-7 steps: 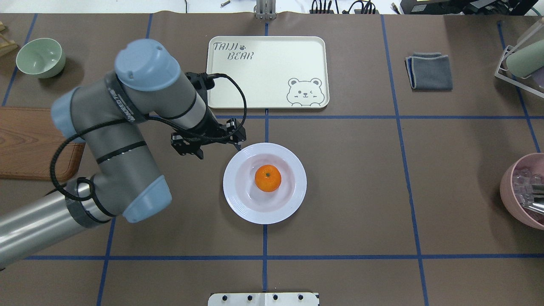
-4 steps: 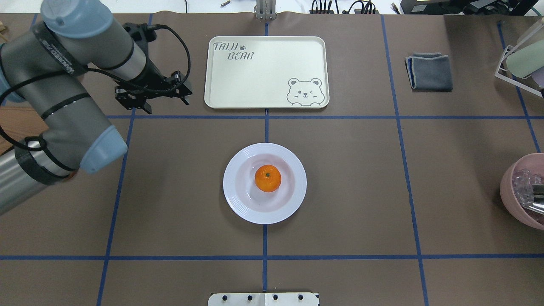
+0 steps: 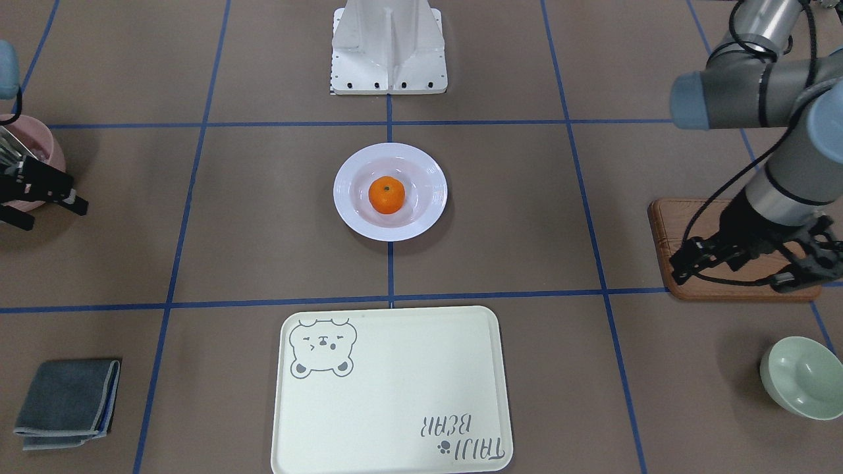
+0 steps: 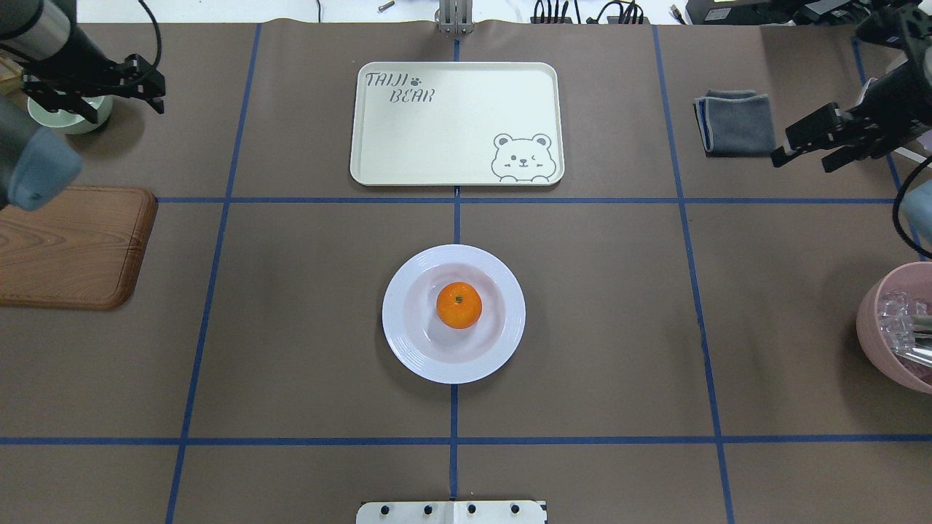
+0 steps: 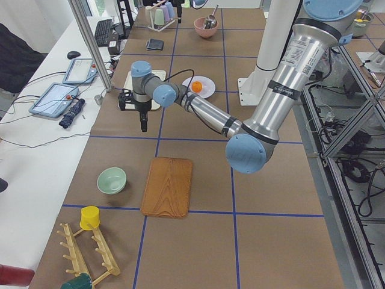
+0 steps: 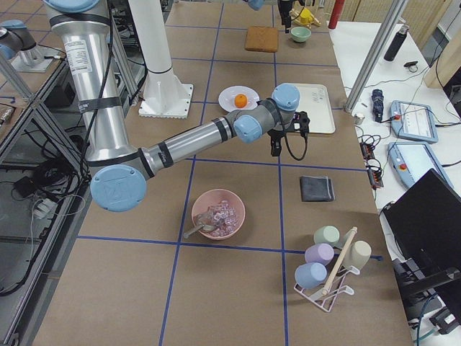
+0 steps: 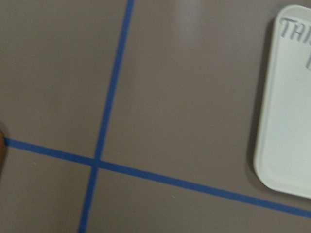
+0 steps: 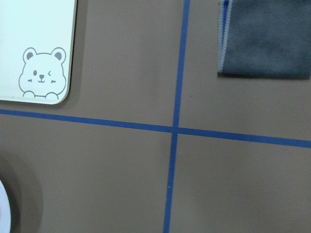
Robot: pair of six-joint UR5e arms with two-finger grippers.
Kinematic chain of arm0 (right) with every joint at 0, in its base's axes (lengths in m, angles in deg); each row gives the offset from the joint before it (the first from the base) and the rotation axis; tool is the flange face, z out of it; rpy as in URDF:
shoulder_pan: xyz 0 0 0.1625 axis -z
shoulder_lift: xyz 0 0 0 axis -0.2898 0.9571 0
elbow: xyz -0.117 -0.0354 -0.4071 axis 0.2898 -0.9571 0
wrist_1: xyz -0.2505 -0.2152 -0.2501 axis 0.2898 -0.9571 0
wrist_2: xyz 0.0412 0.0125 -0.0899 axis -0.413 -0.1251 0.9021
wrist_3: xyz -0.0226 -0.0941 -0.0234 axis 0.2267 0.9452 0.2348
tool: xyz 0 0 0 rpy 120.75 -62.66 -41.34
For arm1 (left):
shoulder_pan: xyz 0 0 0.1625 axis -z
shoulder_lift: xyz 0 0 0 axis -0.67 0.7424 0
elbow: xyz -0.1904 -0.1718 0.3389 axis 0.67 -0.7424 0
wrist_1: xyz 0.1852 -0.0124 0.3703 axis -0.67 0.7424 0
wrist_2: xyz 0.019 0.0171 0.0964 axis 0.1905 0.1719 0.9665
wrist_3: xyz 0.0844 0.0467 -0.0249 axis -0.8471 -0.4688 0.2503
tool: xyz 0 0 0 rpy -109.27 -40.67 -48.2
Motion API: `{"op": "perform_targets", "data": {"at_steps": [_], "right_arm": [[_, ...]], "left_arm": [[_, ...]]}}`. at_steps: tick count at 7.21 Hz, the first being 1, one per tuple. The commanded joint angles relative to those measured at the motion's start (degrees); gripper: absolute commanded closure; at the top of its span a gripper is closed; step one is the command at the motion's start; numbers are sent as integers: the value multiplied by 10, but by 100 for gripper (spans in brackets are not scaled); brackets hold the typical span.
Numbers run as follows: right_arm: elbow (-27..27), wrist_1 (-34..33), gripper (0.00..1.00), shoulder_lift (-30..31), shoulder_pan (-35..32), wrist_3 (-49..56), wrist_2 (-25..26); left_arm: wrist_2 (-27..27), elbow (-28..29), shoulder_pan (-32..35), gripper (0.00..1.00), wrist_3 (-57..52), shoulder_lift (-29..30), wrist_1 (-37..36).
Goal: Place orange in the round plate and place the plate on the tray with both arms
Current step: 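Reach the right gripper to the white plate rim and grip it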
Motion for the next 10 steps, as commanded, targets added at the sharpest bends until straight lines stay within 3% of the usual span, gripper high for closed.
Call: {"op": "perform_targets", "data": {"at_steps": [1, 3, 5, 7, 10], "right_arm": [[-9, 127, 0, -28, 94, -229, 85], [-20, 266, 0, -30, 184, -366, 148], [-26, 347, 0, -43, 292, -436, 263], [-70, 395, 0, -75, 327, -461, 295], [-156, 554, 0, -76, 360, -510, 336]], "left_arm": [[1, 3, 35, 1, -47, -31, 1], [1, -8, 42, 1, -48, -71, 0], [0, -3, 69, 1, -50, -69, -1], [1, -1, 69, 1, -51, -70, -3], [0, 13, 69, 1, -51, -69, -2]]}}
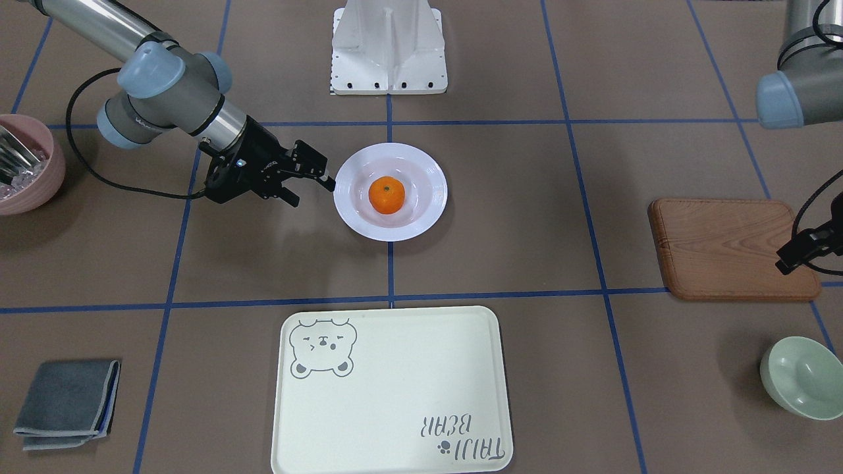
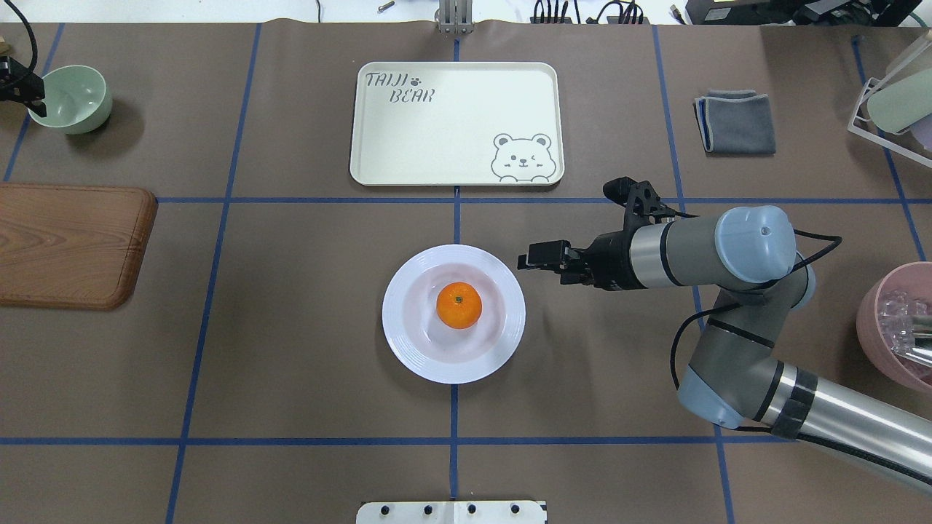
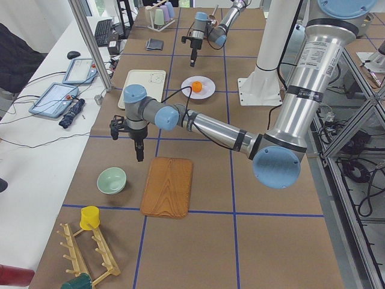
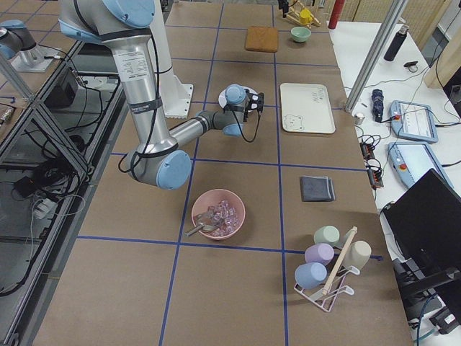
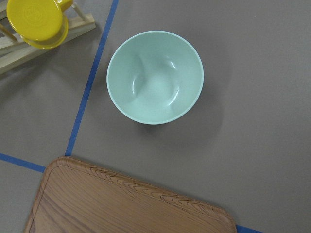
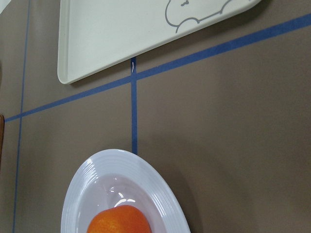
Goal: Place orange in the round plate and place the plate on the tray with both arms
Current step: 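Reach the right gripper to the white plate rim and grip it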
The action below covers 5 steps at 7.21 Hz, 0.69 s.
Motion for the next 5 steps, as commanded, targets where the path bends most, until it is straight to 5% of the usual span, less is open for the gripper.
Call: {"op": "perform_targets", "data": {"at_steps": [1, 5], "right_arm": [[-33, 56, 0, -10, 31, -22, 43], [-35, 58, 0, -14, 74, -27, 87]], "left_arm": [[0, 4, 0, 1, 0, -1, -1], [0, 11, 0, 1, 0, 0, -1]]}}
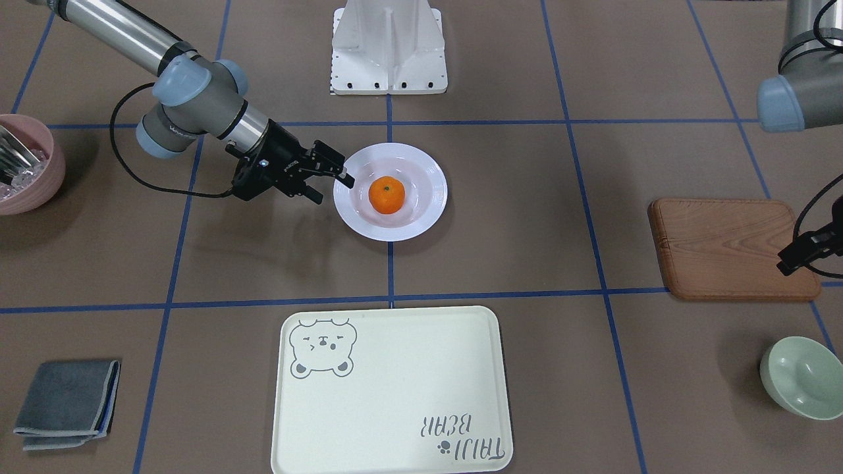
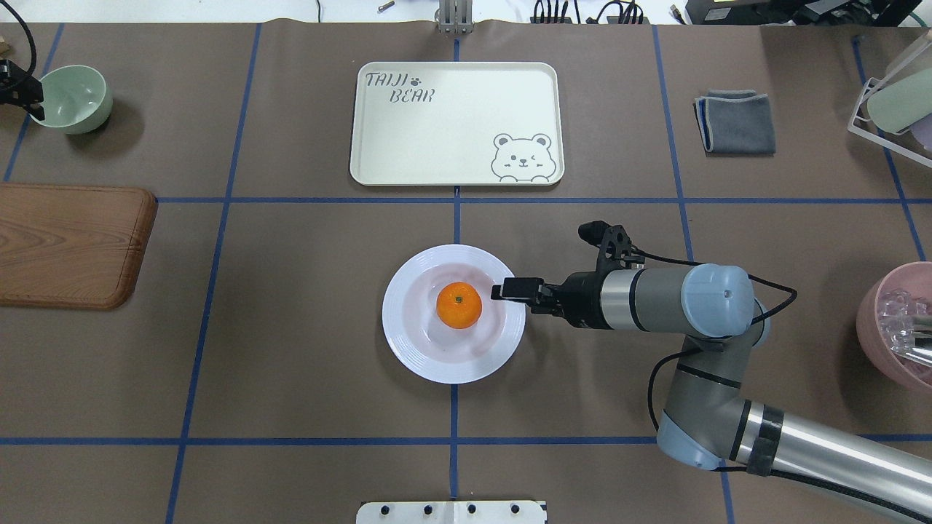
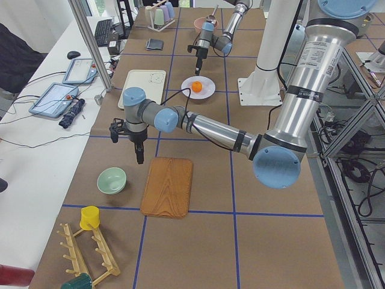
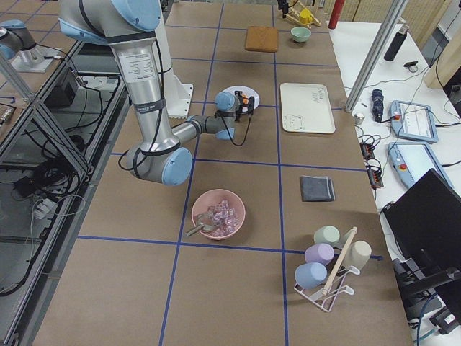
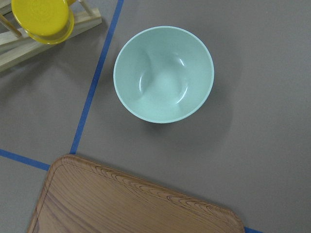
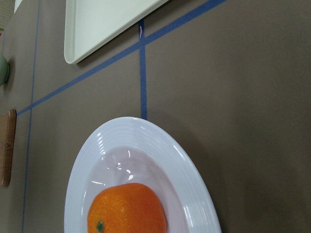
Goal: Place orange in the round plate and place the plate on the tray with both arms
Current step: 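Reach the right gripper to the white plate rim and grip it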
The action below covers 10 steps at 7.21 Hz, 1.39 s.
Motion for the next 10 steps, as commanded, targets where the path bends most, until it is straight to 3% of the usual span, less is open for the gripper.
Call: {"op": "perform_targets", "data": {"at_steps": [1, 10], "right_arm": [[-1, 0, 0, -1, 7, 0, 5], [-44, -2, 0, -45, 15, -27, 10]], "left_arm": [[0, 1, 0, 1, 0, 0, -1], [0, 1, 0, 1, 0, 1, -1]]}}
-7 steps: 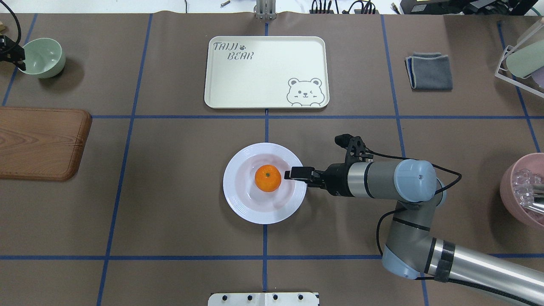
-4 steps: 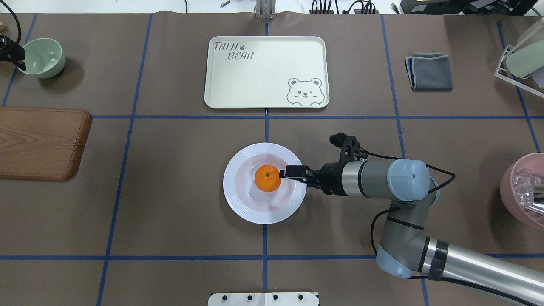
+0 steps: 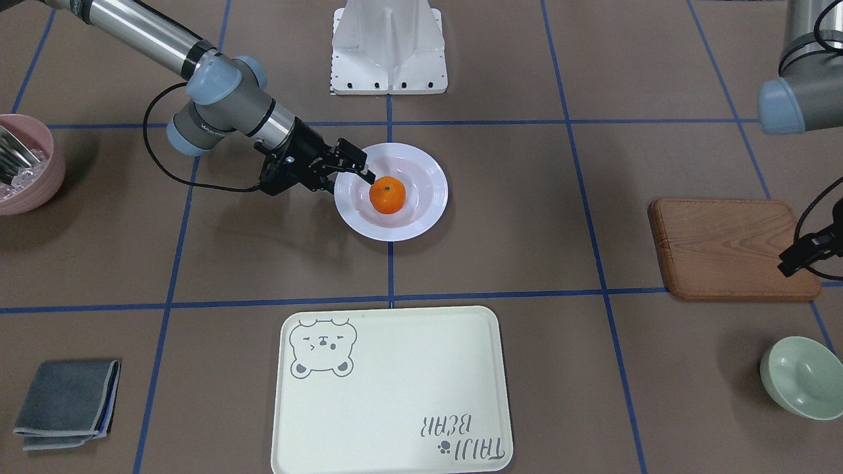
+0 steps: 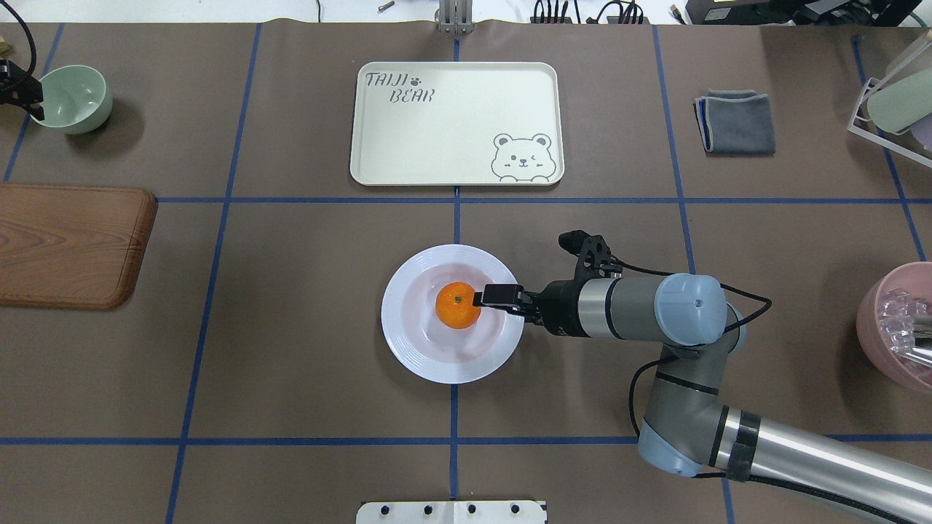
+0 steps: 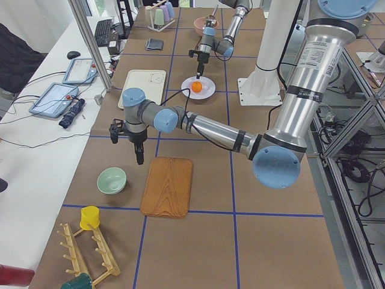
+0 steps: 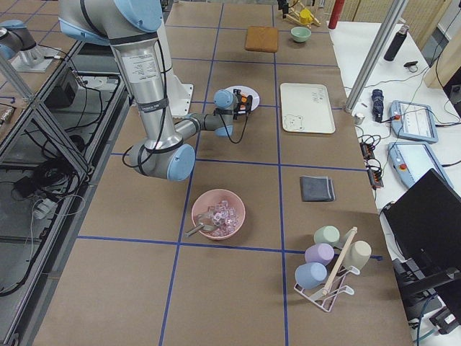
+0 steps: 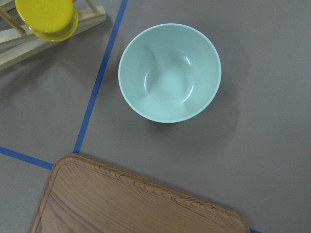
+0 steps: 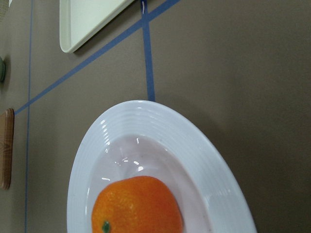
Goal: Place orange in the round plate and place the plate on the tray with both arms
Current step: 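Reach the right gripper to the white plate rim and grip it, then lift the plate with the right gripper and carry it onto the cream tray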
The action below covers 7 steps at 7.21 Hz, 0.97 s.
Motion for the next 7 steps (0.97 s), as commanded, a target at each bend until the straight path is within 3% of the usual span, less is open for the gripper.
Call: {"op": "perform_targets", "data": {"at_steps": [1, 4, 5, 6, 7], "right_arm": [[-16, 0, 0, -14, 0, 0, -1], [-17, 0, 0, -16, 0, -1, 0], [-17, 0, 9, -19, 0, -15, -1], [-17, 0, 29, -25, 0, -27, 0], [-16, 1, 42, -28, 0, -31, 0]], "left_arm": [[0, 0, 0, 1, 0, 0, 0], [0, 0, 0, 1, 0, 0, 0], [0, 0, 0, 1, 0, 0, 1], [0, 1, 0, 1, 0, 0, 0], [1, 2, 0, 1, 0, 0, 1]]}}
